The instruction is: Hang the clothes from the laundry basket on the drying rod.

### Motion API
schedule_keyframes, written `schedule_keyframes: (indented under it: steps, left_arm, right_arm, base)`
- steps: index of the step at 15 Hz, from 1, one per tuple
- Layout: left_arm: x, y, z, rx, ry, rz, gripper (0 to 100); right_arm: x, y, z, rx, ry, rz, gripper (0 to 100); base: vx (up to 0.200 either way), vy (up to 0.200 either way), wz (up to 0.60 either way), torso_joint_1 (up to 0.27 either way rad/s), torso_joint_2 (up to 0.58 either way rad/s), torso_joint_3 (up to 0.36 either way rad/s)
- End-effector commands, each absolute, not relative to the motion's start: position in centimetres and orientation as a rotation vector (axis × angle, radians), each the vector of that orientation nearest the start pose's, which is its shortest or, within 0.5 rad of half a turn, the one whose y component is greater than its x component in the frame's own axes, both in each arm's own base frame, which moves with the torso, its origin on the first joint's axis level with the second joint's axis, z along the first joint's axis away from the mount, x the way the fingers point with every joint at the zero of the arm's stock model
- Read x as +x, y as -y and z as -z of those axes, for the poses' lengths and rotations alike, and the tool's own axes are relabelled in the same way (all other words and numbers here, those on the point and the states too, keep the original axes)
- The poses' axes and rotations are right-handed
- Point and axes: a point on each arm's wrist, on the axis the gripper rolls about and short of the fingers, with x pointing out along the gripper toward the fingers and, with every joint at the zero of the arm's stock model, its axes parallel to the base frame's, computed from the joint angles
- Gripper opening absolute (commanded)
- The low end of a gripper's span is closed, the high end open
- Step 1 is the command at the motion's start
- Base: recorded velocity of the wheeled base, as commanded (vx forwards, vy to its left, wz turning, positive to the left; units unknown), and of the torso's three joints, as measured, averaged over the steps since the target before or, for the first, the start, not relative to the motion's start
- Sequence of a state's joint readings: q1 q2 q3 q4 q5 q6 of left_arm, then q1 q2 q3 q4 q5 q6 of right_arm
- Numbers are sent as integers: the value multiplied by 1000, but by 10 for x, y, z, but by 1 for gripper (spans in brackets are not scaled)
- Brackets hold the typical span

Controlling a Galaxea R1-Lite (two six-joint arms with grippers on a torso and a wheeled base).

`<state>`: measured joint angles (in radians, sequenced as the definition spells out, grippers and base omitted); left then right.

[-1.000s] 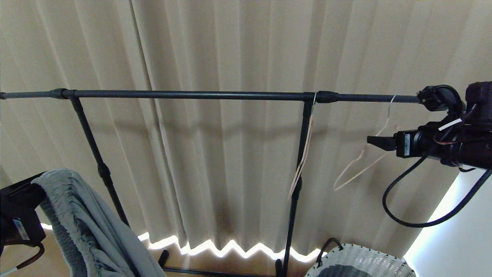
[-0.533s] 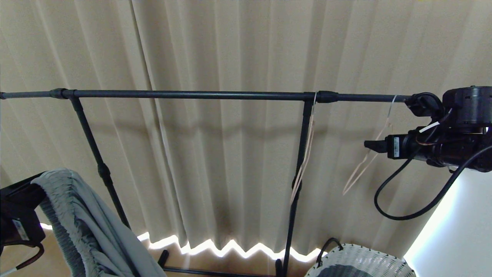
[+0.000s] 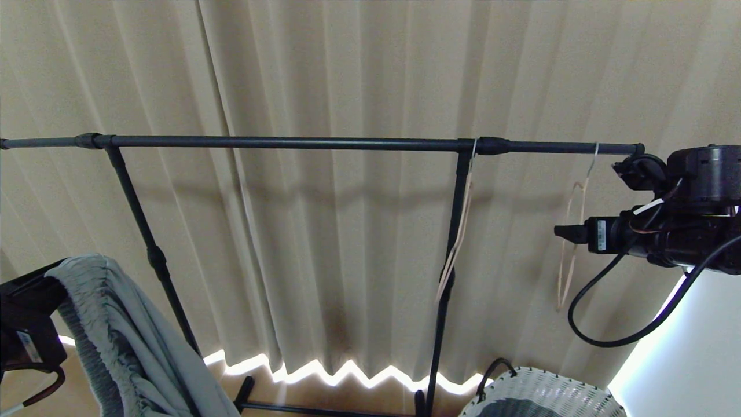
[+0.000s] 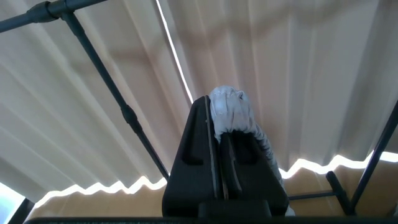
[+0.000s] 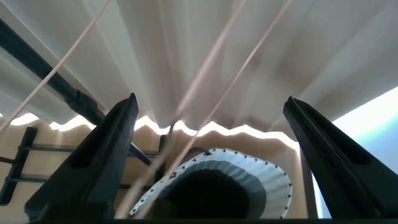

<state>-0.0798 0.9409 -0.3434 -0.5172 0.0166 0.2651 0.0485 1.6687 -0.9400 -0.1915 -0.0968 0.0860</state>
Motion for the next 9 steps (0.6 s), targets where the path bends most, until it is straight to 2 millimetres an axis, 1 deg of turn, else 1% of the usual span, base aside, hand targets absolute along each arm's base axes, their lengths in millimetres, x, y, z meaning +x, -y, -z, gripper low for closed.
schedule_keyframes:
  steps: [1,5,9]
  left_arm:
    - [112,9,-199,269,-69,73,0]
    - [112,9,-198,269,-71,73,0]
    - [112,9,-198,269,-71,73,0]
  right_arm:
    - [295,-12,-184,44,-542,71,100]
    - [291,-10,-168,25,-595,132,100]
    - [292,-10,-168,29,-596,135,100]
  base:
    - [0,0,0,0,0,0]
    - [0,0,0,0,0,0]
    - [0,0,0,0,0,0]
